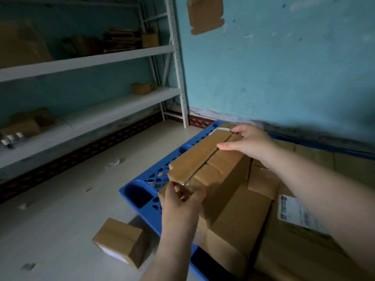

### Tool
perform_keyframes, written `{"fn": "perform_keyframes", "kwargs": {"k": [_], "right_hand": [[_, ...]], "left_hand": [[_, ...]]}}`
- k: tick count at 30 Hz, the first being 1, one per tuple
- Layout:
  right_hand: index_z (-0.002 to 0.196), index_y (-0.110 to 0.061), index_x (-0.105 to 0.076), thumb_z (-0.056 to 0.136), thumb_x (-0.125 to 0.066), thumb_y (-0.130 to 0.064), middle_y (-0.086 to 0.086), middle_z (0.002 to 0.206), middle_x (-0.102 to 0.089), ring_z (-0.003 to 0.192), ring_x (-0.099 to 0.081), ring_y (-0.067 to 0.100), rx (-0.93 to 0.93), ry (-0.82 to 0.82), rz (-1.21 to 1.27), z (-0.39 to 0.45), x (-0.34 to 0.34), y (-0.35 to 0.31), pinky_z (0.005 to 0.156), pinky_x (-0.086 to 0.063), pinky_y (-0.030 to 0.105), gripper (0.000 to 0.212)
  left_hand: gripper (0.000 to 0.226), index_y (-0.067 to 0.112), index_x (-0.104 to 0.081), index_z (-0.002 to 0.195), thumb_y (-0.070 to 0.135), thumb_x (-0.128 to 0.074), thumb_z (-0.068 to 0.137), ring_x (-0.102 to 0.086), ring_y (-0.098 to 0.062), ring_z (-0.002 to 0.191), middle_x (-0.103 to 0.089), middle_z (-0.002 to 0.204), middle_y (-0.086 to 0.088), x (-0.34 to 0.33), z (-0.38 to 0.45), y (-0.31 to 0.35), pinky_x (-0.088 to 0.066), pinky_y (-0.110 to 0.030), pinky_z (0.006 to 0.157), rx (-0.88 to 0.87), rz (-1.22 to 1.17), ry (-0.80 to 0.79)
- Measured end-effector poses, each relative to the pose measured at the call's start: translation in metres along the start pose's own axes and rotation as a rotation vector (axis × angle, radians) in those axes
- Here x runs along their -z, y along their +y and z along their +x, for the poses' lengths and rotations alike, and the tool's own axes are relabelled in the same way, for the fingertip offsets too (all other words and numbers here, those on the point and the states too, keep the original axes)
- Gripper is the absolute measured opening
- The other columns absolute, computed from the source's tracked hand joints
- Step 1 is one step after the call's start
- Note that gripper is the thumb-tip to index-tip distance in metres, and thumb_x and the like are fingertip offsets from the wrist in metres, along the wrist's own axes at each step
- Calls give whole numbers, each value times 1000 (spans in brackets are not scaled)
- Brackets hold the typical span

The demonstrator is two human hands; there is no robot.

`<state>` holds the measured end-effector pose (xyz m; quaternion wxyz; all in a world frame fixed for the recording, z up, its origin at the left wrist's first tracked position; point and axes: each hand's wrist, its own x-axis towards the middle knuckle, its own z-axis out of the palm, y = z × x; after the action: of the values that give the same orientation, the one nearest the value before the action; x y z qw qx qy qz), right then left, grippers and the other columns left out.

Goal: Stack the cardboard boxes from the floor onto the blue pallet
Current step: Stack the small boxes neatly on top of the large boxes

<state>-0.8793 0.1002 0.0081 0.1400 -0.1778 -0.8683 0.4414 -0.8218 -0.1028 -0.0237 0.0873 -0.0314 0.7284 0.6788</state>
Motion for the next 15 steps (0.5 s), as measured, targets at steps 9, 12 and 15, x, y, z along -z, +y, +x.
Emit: {"fn": "perform_keyframes", "kwargs": {"k": [9, 12, 15], "right_hand": [[141, -12, -33, 81, -61, -46, 10, 146, -36, 131, -37, 27, -32, -146, -375, 9, -42, 78, 102, -34, 35, 74], [136, -12, -39, 84, -60, -42, 10, 143, -39, 130, -38, 27, -17, -119, -381, 18, -56, 84, 102, -35, 35, 64], [129, -10, -47, 85, -60, -37, 11, 136, -45, 124, -44, 26, 19, -24, -372, 28, -64, 86, 98, -38, 33, 54]], "left_hand": [[44, 25, -44, 121, 14, -61, 82, -49, -23, 115, -54, 119, 3, -47, 20, -53, -41, -47, 102, 202, -42, -75], [56, 27, -40, 131, 10, -60, 82, -47, -23, 118, -49, 104, 12, -53, 29, -64, -39, -45, 104, 212, -98, -71], [63, 28, -36, 136, 8, -61, 81, -43, -19, 117, -48, 114, 10, -53, 42, -69, -39, -37, 101, 177, -140, -119]]}}
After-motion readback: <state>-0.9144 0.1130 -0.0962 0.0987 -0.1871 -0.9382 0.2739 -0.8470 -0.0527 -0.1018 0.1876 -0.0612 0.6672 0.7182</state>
